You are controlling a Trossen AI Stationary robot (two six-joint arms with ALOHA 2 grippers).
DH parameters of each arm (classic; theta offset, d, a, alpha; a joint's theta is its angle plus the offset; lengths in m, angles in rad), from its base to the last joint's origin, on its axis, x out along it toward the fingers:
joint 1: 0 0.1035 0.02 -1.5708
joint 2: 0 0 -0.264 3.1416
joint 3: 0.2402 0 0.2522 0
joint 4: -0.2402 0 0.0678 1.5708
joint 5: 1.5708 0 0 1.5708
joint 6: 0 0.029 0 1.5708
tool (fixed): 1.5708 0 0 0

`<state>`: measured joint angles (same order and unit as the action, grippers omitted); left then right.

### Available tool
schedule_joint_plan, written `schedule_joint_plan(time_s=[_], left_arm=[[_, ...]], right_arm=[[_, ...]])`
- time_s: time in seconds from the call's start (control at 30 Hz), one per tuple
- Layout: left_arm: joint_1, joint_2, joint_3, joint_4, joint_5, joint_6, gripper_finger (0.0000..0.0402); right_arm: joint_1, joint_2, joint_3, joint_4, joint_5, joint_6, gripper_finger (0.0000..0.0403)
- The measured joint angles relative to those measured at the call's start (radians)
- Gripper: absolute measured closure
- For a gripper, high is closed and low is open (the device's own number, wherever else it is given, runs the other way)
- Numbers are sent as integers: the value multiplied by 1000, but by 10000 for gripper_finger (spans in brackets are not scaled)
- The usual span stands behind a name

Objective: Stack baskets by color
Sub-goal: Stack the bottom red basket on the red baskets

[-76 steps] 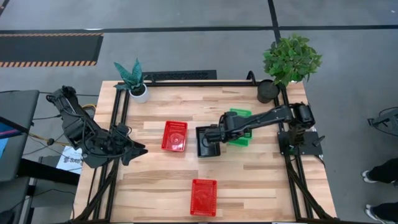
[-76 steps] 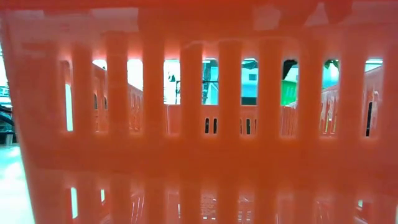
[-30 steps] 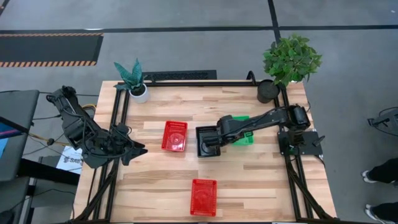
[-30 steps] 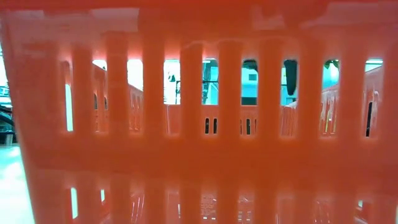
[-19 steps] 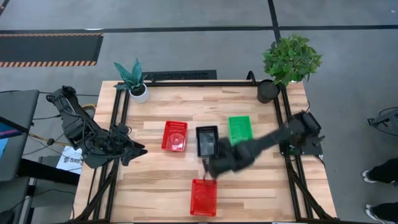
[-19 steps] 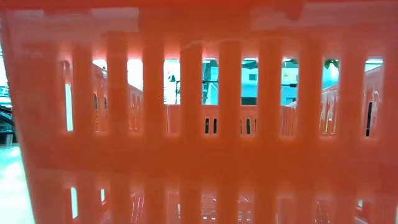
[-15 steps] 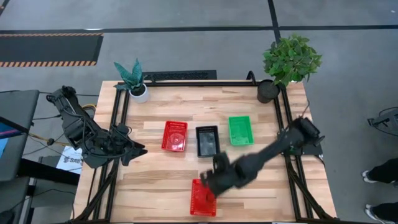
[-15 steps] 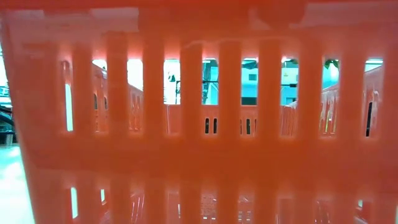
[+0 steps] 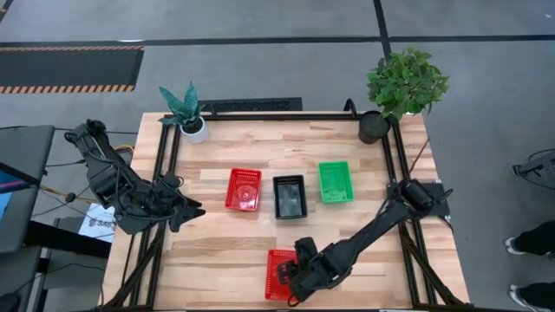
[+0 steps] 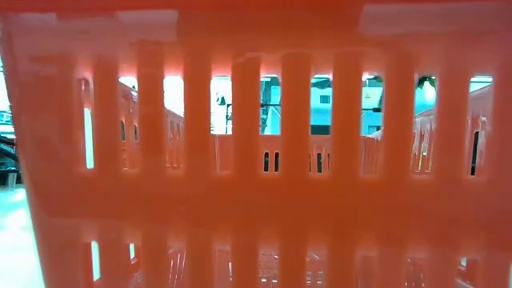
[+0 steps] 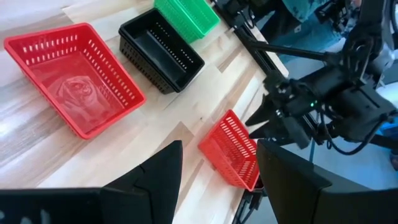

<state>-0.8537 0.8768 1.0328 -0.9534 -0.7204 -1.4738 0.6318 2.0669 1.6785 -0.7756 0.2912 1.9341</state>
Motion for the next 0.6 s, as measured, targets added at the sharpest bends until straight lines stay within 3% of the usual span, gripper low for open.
schedule_joint_plan(time_s=[0.6], left_arm=[[0, 0, 0, 0, 1, 0, 209]], right_arm=[[23, -7, 16, -23, -38, 29, 177]])
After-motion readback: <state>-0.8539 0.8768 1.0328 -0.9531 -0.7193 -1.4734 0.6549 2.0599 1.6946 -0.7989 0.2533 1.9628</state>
